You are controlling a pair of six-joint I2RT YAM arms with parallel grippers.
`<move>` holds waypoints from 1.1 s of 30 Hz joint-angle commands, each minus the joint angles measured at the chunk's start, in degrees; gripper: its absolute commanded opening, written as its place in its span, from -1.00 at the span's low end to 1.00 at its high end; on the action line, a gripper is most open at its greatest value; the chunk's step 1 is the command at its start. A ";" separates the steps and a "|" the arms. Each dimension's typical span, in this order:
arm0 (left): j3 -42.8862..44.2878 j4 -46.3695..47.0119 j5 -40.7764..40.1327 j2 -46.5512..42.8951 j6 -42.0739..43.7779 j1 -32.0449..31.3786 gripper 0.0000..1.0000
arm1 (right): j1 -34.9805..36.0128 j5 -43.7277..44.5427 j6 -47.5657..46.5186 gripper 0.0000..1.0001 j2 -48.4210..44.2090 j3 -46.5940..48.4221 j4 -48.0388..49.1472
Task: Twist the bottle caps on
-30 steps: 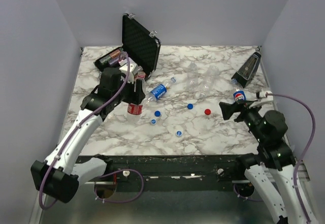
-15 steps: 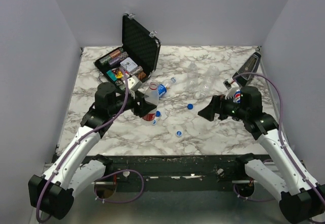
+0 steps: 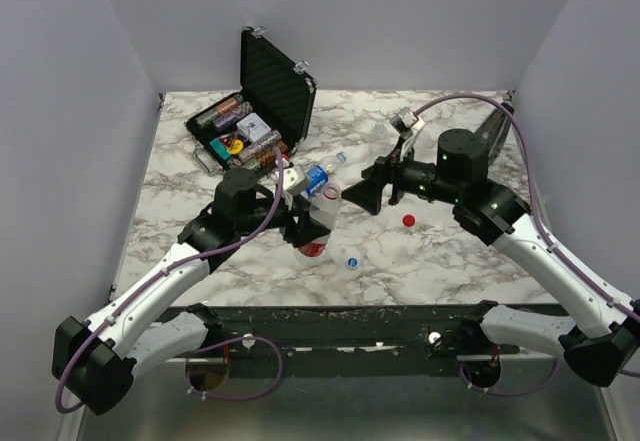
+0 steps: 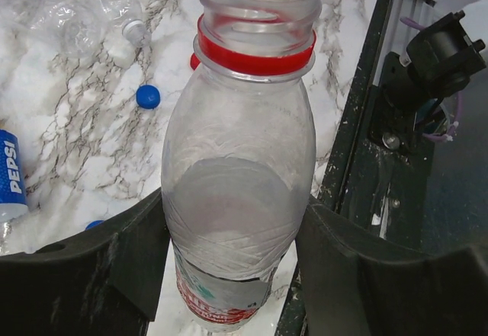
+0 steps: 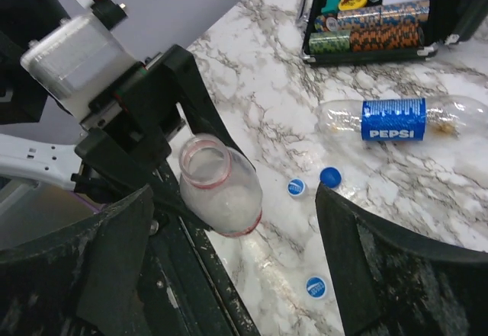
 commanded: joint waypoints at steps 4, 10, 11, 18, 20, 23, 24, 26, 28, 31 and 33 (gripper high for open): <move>0.20 -0.70 -2.87 0.11 2.17 -1.86 0.33 | 5.23 3.95 -0.91 0.77 5.15 4.90 -1.00; 0.02 -0.35 -2.78 0.28 2.09 -2.38 0.33 | 7.87 4.47 -0.65 0.57 7.17 5.95 -0.92; -0.07 -0.35 -2.69 0.37 2.00 -2.47 0.33 | 8.14 4.56 -0.56 0.54 7.52 5.96 -0.57; -0.33 0.00 -2.34 0.46 2.09 -3.00 0.33 | 9.02 5.00 -0.03 0.12 8.67 5.87 0.66; -0.33 -0.09 -2.43 0.37 2.09 -3.09 0.33 | 9.10 5.17 0.14 -0.12 8.58 5.69 0.75; -0.42 -0.17 -2.60 0.19 2.17 -3.26 0.34 | 9.02 5.70 0.58 -0.57 7.70 4.99 1.37; -0.42 -0.09 -2.69 0.02 2.17 -3.26 0.37 | 9.02 5.70 0.84 -0.70 7.53 4.73 1.54; -0.51 0.26 -2.87 -0.42 2.00 -3.18 0.49 | 9.02 5.97 1.46 -0.89 6.74 4.11 2.24; -1.03 1.31 -3.04 -1.03 1.56 -3.18 0.71 | 9.10 6.23 2.60 -0.99 5.51 2.80 3.73; -1.91 3.42 -2.43 -1.39 0.33 -3.26 0.95 | 9.02 5.97 4.18 -0.99 4.01 1.13 6.28; -2.61 5.27 -1.64 -1.48 -0.55 -3.26 0.98 | 9.10 5.62 5.41 -0.99 3.05 -0.01 8.04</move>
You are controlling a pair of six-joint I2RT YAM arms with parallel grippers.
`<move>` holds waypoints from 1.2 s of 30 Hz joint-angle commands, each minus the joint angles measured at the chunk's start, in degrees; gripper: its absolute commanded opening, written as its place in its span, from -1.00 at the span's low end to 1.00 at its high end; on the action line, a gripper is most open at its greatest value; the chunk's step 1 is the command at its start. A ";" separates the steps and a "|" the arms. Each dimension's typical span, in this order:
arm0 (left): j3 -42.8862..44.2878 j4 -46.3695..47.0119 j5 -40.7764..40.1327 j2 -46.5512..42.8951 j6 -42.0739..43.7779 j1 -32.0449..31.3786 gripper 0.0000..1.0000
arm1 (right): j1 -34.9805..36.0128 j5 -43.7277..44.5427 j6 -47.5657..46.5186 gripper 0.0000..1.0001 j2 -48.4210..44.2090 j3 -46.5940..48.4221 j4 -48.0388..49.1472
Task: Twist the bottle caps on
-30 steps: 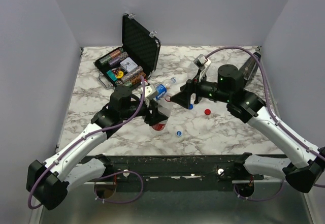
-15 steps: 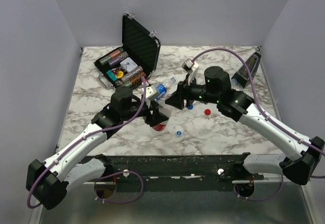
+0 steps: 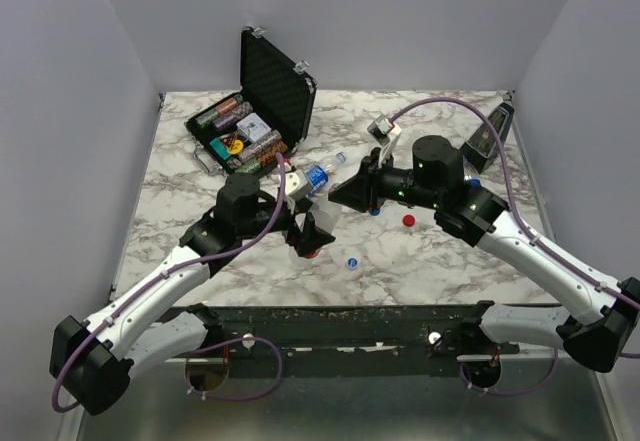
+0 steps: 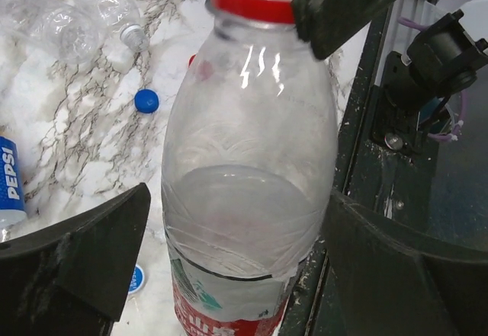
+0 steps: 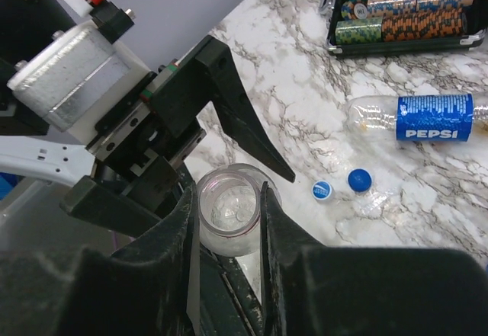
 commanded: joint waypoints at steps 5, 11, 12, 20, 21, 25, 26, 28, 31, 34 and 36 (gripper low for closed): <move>-3.35 9.43 2.52 -1.13 -3.09 -0.29 0.97 | 0.36 -0.51 4.72 -0.99 -3.74 -3.50 7.60; -4.40 11.10 2.87 -2.27 -2.48 -0.29 0.89 | 0.36 -0.51 6.22 -0.99 -4.44 -4.91 9.09; -4.49 10.93 2.79 -2.44 -2.13 -0.29 0.88 | 0.36 -0.34 6.22 -0.99 -4.44 -5.00 9.01; -4.14 9.87 3.40 -2.71 -0.19 -0.29 0.71 | 0.54 -0.07 6.66 -0.99 -4.88 -5.44 9.36; -4.14 9.70 3.40 -2.71 -0.11 -0.29 0.68 | 0.45 -0.16 6.57 -0.99 -4.88 -5.44 9.36; -3.79 9.08 3.14 -2.62 0.42 -0.29 0.57 | 0.45 -0.33 6.66 -0.99 -4.79 -5.35 9.36; -3.79 8.91 2.79 -2.71 0.51 -0.29 0.51 | 0.45 -0.51 6.66 -0.97 -4.88 -5.35 9.36; -3.53 8.03 1.91 -2.80 0.86 -0.29 0.46 | 0.45 -0.25 6.48 -0.80 -5.14 -5.35 9.36; -2.91 6.36 -0.81 -3.15 1.65 -0.29 0.38 | 0.45 2.90 5.00 -0.13 -6.46 -4.91 7.78; -2.73 5.04 -4.23 -3.76 2.00 -0.29 0.34 | 0.45 8.44 2.54 0.47 -8.83 -4.12 4.53; -2.56 3.82 -6.43 -4.29 2.35 -0.20 0.32 | 0.36 13.53 0.69 0.72 -10.59 -3.42 1.81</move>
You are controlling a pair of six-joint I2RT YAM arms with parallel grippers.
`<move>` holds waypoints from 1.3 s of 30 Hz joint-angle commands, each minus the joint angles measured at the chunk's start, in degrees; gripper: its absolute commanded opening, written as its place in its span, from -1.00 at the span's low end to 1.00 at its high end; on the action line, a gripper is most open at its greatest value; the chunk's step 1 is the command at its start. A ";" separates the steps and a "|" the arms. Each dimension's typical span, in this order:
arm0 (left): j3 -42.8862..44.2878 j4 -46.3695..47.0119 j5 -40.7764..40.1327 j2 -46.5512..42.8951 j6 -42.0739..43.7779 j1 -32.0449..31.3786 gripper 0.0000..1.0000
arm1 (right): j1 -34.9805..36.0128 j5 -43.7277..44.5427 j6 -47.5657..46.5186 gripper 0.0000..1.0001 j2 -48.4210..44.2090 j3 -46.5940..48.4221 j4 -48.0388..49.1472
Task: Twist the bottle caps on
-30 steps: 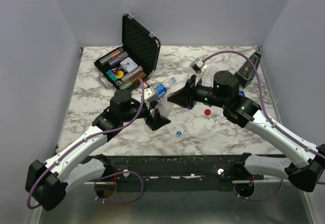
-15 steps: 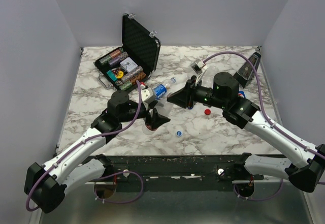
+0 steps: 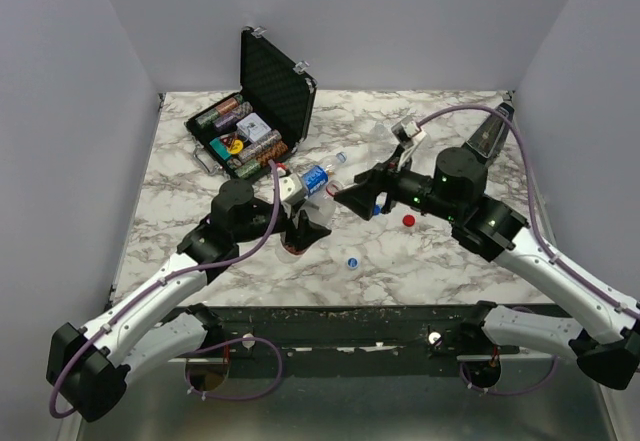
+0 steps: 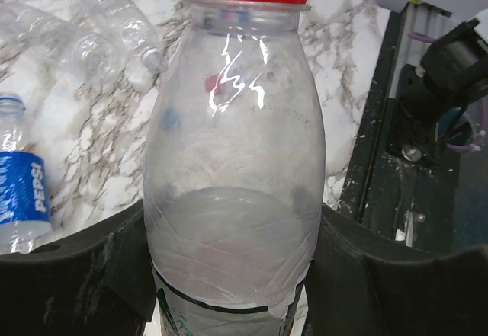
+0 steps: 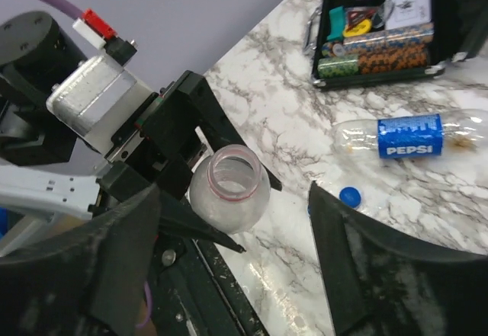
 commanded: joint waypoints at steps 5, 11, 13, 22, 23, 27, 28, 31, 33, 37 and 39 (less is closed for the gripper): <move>2.12 -5.34 -9.32 -2.70 2.88 0.04 0.31 | 0.12 28.30 -6.87 1.00 -6.91 1.26 -11.85; 1.51 -5.08 -10.47 -5.42 3.67 0.12 0.32 | -6.80 36.95 -2.42 1.00 0.01 0.82 -23.79; 1.25 -4.81 -10.47 -6.30 3.76 0.12 0.31 | -11.63 30.22 -1.51 1.00 4.57 -0.40 -25.92; 0.89 -4.99 -10.99 -8.15 3.59 0.12 0.32 | -20.35 29.31 0.68 0.99 24.71 -2.87 -26.37; 0.89 -4.99 -10.99 -8.15 3.68 0.12 0.32 | -20.88 28.70 0.68 0.97 26.29 -3.13 -25.75; 0.72 -5.08 -10.99 -8.85 4.11 0.13 0.32 | -22.73 27.02 0.25 0.79 30.78 -3.66 -23.99; 0.63 -5.08 -11.25 -9.12 4.38 0.12 0.32 | -22.99 26.50 0.33 0.74 31.48 -3.83 -23.64; 0.45 -5.17 -11.96 -9.99 4.64 0.12 0.32 | -23.52 24.91 0.07 0.58 32.81 -3.84 -22.32; 0.37 -5.25 -12.14 -10.08 4.64 0.12 0.31 | -23.61 24.74 -0.11 0.47 33.68 -3.40 -21.97; 0.37 -5.52 -11.96 -10.09 4.64 0.12 0.32 | -24.05 24.74 -0.37 0.22 35.53 -3.05 -21.88; 0.45 -5.52 -11.96 -10.09 6.22 0.12 0.32 | -24.22 24.74 -0.55 0.20 36.24 -2.78 -21.88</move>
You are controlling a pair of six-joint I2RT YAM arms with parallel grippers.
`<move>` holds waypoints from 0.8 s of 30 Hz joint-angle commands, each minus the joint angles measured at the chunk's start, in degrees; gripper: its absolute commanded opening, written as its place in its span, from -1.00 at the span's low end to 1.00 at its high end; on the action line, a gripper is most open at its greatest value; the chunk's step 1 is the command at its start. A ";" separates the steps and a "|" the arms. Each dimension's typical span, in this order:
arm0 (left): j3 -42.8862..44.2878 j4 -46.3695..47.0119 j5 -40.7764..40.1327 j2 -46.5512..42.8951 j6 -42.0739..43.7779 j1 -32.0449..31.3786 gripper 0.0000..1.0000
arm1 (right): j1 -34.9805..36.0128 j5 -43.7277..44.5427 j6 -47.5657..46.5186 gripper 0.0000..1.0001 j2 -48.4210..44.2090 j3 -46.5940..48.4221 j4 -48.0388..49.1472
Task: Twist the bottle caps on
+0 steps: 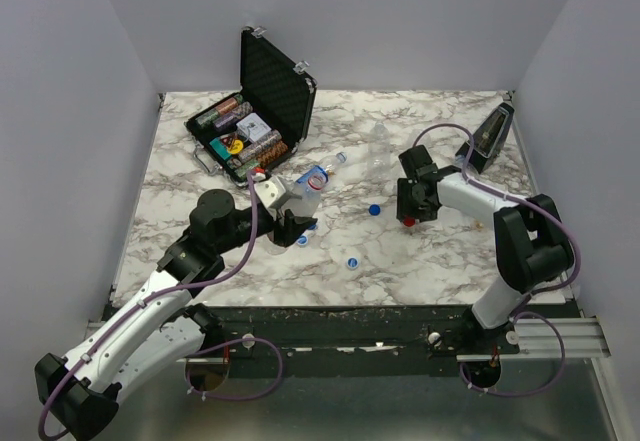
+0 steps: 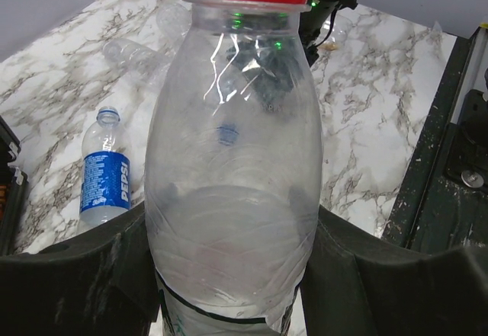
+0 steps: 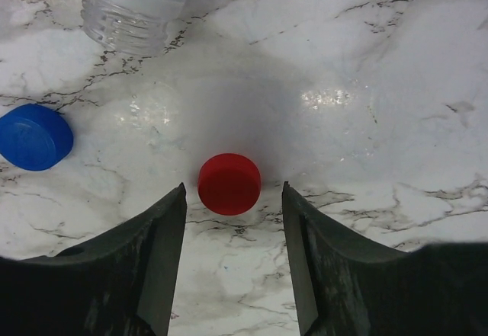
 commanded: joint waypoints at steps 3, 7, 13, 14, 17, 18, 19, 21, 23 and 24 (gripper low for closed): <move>0.34 -0.66 -1.03 -0.56 2.36 0.02 0.32 | -0.60 -0.86 -0.42 0.09 2.80 0.67 1.22; 0.17 -0.66 -0.68 -0.56 2.53 0.02 0.32 | -0.60 -0.77 -0.59 0.07 3.33 0.76 1.40; 0.17 -0.75 -0.59 -0.20 2.62 0.02 0.32 | -0.60 -0.77 -0.86 -0.03 3.59 1.02 1.49; 0.17 -0.75 -0.59 -0.12 2.62 0.02 0.32 | -0.60 -0.77 -1.03 -0.03 3.68 1.02 1.49; 0.26 -0.84 -0.33 -0.12 2.71 0.02 0.32 | -0.60 -0.95 -0.94 -0.03 3.59 1.02 1.32; 0.26 -0.75 -0.42 -0.12 2.62 0.02 0.32 | -0.60 -1.12 -0.94 0.00 3.50 1.02 1.40; 0.26 -0.84 -0.42 0.06 2.79 0.02 0.32 | -0.60 -1.30 -1.03 0.04 3.42 1.02 1.40; 0.26 -0.84 -0.24 0.06 2.71 0.02 0.32 | -0.60 -1.47 -1.03 0.17 3.33 1.02 1.14; 0.26 -0.84 -0.15 0.23 2.71 0.02 0.32 | -0.60 -1.47 -1.12 0.20 3.15 1.20 1.05; 0.26 -0.84 -0.07 0.32 2.80 0.02 0.32 | -0.60 -1.47 -1.21 0.21 2.98 1.20 1.05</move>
